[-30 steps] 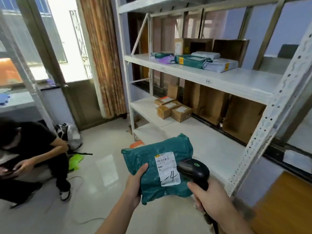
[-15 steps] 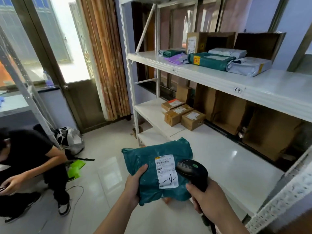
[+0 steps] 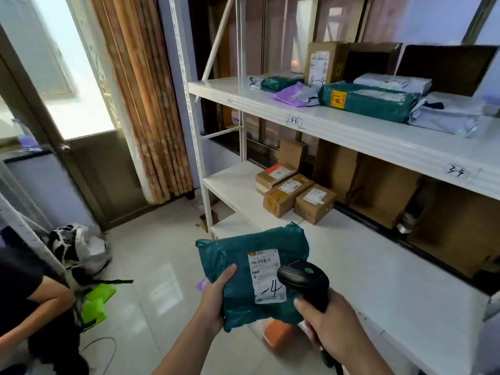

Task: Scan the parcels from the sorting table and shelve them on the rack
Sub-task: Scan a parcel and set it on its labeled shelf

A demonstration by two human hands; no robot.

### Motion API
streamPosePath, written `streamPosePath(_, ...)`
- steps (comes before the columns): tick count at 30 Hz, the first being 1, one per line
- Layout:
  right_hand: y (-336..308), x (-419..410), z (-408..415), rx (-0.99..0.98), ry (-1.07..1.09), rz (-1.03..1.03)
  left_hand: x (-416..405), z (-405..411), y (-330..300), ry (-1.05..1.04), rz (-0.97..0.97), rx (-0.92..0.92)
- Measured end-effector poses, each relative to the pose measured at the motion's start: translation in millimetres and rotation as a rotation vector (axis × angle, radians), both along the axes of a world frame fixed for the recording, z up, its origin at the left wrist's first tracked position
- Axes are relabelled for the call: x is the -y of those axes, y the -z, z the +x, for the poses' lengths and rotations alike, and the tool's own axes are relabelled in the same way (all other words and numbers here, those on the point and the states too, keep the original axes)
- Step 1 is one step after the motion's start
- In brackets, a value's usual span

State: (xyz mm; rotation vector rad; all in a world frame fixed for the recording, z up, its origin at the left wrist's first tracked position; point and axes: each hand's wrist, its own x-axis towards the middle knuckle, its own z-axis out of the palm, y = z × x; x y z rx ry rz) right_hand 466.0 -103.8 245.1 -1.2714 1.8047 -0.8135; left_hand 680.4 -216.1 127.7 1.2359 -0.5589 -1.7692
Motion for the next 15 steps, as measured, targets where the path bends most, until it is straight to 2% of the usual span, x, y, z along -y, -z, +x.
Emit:
streamPosePath(7, 3, 62, 16, 0.017, 0.109, 0.013, 97, 10, 18, 0.059, -0.003, -0.015)
streamPosePath(15, 9, 128, -6, 0.098, 0.213, 0.031, 178, -43, 8, 0.203, 0.016, 0.005)
